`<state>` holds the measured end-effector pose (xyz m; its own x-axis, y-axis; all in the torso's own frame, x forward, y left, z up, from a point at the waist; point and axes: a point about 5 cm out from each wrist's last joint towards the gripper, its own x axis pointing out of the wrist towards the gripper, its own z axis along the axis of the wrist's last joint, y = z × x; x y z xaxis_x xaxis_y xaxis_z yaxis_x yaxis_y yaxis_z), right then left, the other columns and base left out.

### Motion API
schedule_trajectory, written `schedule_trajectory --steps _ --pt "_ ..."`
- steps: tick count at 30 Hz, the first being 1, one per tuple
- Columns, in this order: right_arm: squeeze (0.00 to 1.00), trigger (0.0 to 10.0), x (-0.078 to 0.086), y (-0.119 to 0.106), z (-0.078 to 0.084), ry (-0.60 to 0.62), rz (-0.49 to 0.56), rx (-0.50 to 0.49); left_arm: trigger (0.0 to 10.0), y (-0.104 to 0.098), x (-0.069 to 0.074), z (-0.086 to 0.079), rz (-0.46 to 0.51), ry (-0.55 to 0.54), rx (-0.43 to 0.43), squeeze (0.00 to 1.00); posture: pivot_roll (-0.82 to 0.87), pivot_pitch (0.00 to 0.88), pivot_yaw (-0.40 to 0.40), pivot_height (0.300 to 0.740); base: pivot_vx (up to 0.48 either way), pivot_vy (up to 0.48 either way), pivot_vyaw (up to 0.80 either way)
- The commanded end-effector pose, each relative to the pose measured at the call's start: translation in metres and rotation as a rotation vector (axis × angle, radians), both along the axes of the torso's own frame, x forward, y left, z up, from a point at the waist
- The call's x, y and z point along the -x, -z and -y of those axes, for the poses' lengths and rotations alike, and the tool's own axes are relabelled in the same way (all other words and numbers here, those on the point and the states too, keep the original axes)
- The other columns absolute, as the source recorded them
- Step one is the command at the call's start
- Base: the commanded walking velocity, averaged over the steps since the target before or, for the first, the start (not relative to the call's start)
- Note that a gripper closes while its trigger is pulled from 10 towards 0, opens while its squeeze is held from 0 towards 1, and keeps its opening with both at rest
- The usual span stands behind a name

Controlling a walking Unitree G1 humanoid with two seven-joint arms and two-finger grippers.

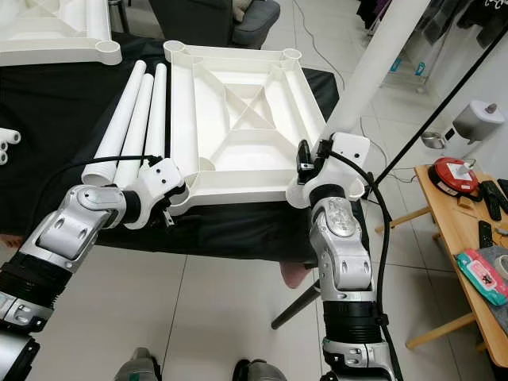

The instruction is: Building children table

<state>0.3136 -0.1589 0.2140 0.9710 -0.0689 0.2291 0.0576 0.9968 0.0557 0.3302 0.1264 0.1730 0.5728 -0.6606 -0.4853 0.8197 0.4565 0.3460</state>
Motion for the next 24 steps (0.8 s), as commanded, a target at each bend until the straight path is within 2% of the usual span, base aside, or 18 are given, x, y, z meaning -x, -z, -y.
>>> schedule_trajectory --steps 1,7,12,20,21,23,24 --pt "0.00 10.0 0.003 -0.001 0.005 0.012 0.011 0.003 0.1 0.017 0.002 -0.008 -0.026 -0.052 -0.060 0.00 0.19 0.119 -0.092 0.740 0.000 0.000 0.00" --pt "0.00 10.0 0.003 0.000 0.005 0.012 0.013 0.001 0.0 0.029 0.013 -0.005 -0.099 -0.005 -0.058 0.00 0.19 0.119 -0.092 0.740 0.000 0.000 0.00" --pt "0.00 10.0 0.003 0.000 0.005 0.015 0.014 -0.001 0.0 0.038 0.025 0.003 -0.204 -0.009 0.050 0.00 0.19 0.116 -0.086 0.740 0.000 0.000 0.00" --pt "0.00 10.0 0.003 0.000 0.005 0.014 0.013 -0.002 0.0 0.041 0.029 0.004 -0.213 -0.002 0.060 0.00 0.19 0.118 -0.088 0.740 0.000 0.000 0.00" --pt "0.00 10.0 0.003 0.000 0.005 0.012 0.013 -0.002 0.0 0.041 0.031 0.006 -0.229 -0.017 0.089 0.00 0.19 0.121 -0.088 0.740 0.000 0.000 0.00" --pt "0.00 10.0 0.003 0.000 0.004 0.010 0.013 -0.004 0.0 0.037 0.027 0.009 -0.294 -0.155 0.242 0.00 0.19 0.121 -0.088 0.740 0.000 0.000 0.00" --pt "0.00 10.0 0.003 0.000 0.004 0.010 0.013 -0.004 0.0 0.037 0.027 0.009 -0.294 -0.155 0.242 0.00 0.19 0.121 -0.088 0.740 0.000 0.000 0.00"
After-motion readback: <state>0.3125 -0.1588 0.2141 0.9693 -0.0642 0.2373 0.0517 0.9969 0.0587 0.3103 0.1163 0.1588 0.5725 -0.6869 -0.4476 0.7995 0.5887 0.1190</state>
